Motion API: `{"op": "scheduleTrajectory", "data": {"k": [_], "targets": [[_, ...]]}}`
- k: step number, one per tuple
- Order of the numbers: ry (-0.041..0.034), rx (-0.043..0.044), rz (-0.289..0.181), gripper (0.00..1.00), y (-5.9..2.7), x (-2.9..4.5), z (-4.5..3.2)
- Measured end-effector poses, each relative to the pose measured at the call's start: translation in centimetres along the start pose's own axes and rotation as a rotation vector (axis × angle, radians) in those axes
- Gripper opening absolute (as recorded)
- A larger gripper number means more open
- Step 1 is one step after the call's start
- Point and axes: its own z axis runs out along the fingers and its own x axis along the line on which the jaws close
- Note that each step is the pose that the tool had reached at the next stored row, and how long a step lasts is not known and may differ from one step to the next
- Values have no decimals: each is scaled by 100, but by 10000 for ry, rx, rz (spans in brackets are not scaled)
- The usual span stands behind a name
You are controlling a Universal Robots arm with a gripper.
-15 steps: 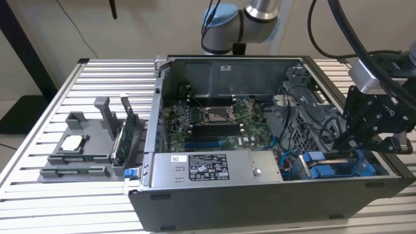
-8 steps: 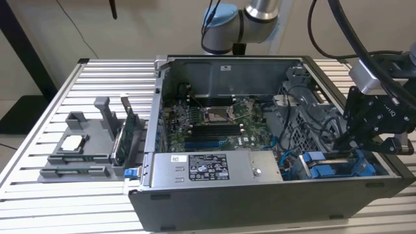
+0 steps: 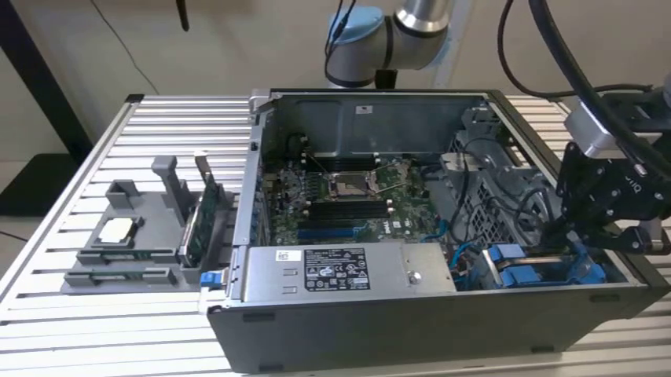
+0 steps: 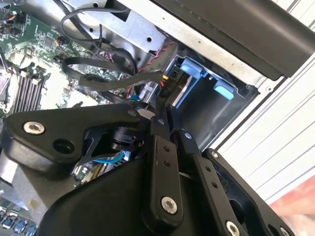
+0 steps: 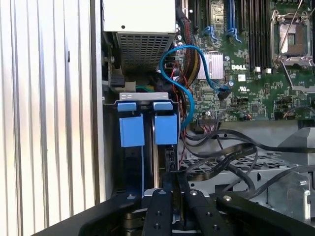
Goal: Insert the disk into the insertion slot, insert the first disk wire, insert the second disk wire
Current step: 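Insert the second disk wire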
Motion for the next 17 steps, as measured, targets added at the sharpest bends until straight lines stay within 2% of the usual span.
{"op": "scheduleTrajectory", "data": {"k": [3,5,10,12,17], "targets": [[-9,275,-38,16,29,4,22],[-15,370,-52,16,58,6,32],[-17,479,-66,16,132,9,36],[-15,485,-66,16,146,10,31],[-38,485,-60,16,187,-2,-64]]}}
